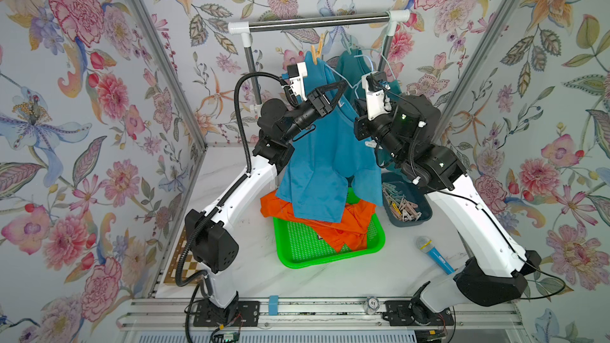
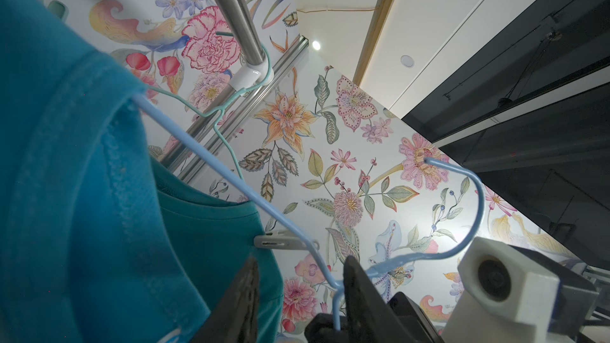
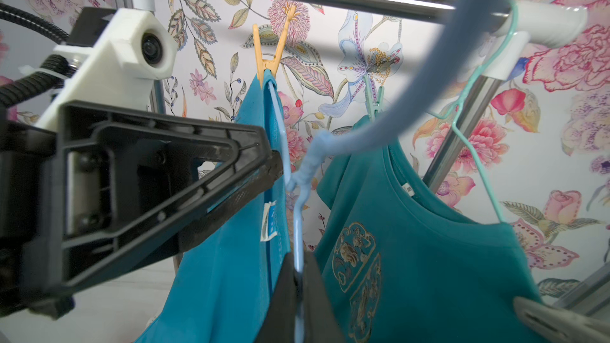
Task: Use clothespins to secure the t-shirt on both sides of the hanger
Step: Hang the hanger on the clothesline.
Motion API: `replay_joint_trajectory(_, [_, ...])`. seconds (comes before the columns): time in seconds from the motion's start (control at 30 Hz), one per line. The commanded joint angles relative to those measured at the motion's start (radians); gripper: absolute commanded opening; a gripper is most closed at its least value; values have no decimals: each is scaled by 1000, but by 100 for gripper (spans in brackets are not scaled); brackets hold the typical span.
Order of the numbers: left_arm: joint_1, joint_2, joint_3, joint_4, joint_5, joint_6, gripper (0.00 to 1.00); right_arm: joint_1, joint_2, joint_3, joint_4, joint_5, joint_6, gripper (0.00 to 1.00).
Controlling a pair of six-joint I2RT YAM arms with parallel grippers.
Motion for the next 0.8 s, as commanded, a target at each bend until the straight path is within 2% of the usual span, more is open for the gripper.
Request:
replay_joint_trajectory(0.0, [-20, 38, 81, 13, 14, -16, 37, 13, -22, -16, 80, -12, 7, 0])
replay_joint_trajectory(0.23, [-36, 57, 95, 96, 22, -76, 24, 15, -3, -17, 79, -16, 18, 0])
replay_joint_trajectory(0.33, [-38, 61, 91, 108, 20, -92, 2, 17, 4, -16, 79, -21, 24, 0])
replay_joint_trajectory(0.43, [-39, 67, 99, 116, 12, -108, 0, 23, 3, -24, 85, -22, 26, 1])
replay_joint_trajectory(0.5, [-39, 79, 114, 128, 9, -123, 0, 30, -6, -42, 103, -20, 26, 7])
replay_joint_trajectory(0.57, [-38, 98, 134, 151, 7, -153, 0, 36, -25, -71, 136, -19, 25, 9])
replay_joint_trajectory(0.6, [-39, 108, 141, 163, 7, -170, 0, 37, -34, -85, 149, -22, 24, 13])
replay_joint_trajectory(0.67, [-37, 125, 147, 205, 2, -212, 0, 38, -60, -118, 181, -29, 32, 40])
replay_joint_trajectory(0.7, [-36, 137, 149, 231, -3, -239, 0, 39, -83, -144, 204, -35, 35, 51])
replay_joint_trajectory(0.77, [-30, 168, 163, 289, -17, -292, 0, 37, -131, -194, 241, -42, 50, 62])
